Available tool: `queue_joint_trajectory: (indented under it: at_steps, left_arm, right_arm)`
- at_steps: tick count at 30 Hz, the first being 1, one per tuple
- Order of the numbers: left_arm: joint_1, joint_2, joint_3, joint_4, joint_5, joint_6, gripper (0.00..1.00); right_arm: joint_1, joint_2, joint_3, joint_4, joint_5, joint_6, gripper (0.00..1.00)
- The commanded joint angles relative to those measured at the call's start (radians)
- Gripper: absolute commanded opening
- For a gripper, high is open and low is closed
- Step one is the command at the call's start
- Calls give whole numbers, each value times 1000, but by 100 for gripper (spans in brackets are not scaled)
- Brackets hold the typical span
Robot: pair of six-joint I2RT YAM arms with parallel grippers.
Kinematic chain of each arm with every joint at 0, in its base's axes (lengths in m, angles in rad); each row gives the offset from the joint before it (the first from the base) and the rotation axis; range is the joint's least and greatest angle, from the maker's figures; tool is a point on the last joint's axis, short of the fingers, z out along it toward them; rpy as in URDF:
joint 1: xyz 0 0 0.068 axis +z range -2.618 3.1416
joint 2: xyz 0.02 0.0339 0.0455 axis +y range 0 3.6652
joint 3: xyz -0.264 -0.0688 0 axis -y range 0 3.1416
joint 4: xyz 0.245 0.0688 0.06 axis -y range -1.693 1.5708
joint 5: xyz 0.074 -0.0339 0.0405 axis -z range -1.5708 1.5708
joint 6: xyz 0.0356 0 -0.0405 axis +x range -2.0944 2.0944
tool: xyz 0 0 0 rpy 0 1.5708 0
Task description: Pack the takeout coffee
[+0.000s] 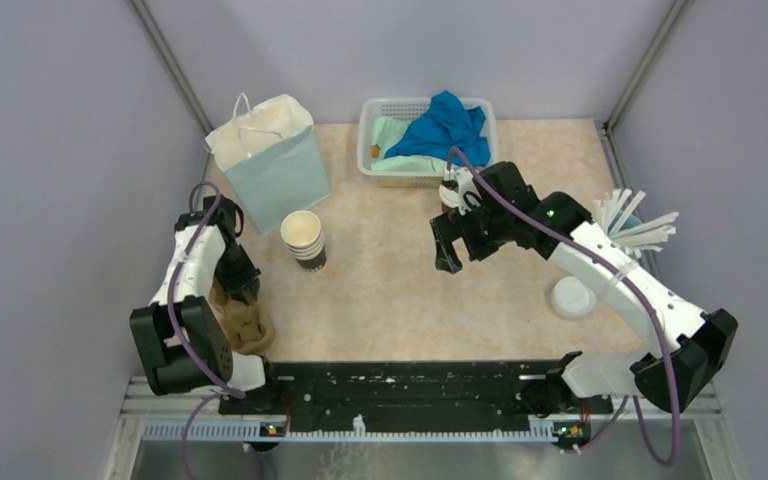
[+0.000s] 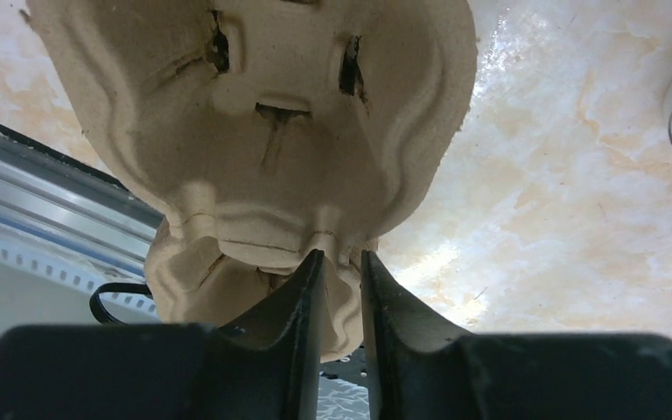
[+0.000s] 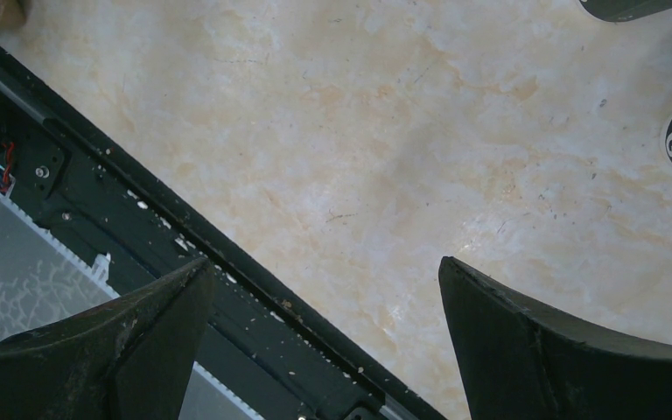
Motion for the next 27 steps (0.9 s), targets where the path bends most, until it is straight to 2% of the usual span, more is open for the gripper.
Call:
queue_joint_trajectory:
  at_steps: [1, 4, 11, 20, 27]
  left_arm:
    - [-4, 26, 19, 28, -23, 4, 27]
    - [-4, 31, 13, 36, -31, 8, 25]
    - [-7, 9, 35, 18, -53, 5, 8]
    - [-16, 0, 183, -64, -90, -6, 2]
    - [-16, 25, 227, -120, -148, -30, 0]
  right_arm:
    - [2, -33, -5, 32, -7, -4, 99]
    - [1, -32, -3, 32, -6, -5, 99]
    - [2, -33, -2, 31, -4, -7, 99]
    - [5, -36, -1, 33, -5, -7, 99]
    - [11, -39, -1, 33, 3, -10, 99]
